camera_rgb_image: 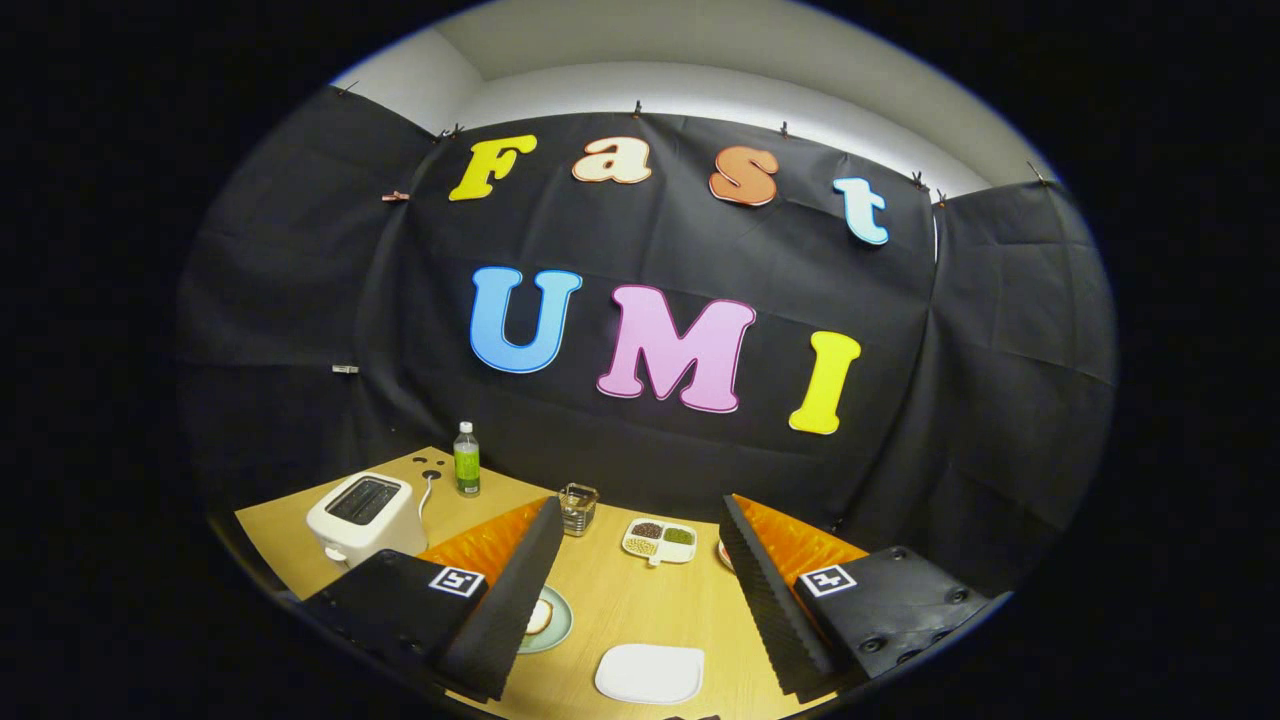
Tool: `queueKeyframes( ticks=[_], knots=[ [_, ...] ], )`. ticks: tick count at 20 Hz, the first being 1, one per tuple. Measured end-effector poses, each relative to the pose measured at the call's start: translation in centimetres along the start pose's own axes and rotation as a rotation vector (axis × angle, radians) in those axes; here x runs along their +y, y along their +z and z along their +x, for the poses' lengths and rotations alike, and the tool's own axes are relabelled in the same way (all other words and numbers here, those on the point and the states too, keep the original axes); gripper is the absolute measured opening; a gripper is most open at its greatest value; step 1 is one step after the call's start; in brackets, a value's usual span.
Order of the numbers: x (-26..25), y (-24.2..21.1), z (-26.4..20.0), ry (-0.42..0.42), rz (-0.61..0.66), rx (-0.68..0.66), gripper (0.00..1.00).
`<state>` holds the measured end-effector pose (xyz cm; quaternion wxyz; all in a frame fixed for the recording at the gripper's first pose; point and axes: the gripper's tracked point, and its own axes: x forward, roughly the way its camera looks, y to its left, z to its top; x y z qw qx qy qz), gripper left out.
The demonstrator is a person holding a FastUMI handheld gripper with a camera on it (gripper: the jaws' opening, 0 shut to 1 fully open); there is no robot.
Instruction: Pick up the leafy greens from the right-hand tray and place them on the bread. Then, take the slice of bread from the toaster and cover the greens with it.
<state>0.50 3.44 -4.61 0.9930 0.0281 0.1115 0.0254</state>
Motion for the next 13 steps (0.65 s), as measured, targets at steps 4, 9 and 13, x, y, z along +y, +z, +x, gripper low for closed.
queueKeyframes(
  ticks=[4, 9, 13],
  knots=[
    [-0.4, -0.2, -0.8, -0.008, -0.008, 0.003, 0.98],
    [-0.9, -0.5, -1.2, -0.01, -0.018, 0.001, 0.98],
    [-1.2, -0.5, -0.8, -0.014, -0.009, -0.005, 0.98]
  ],
)
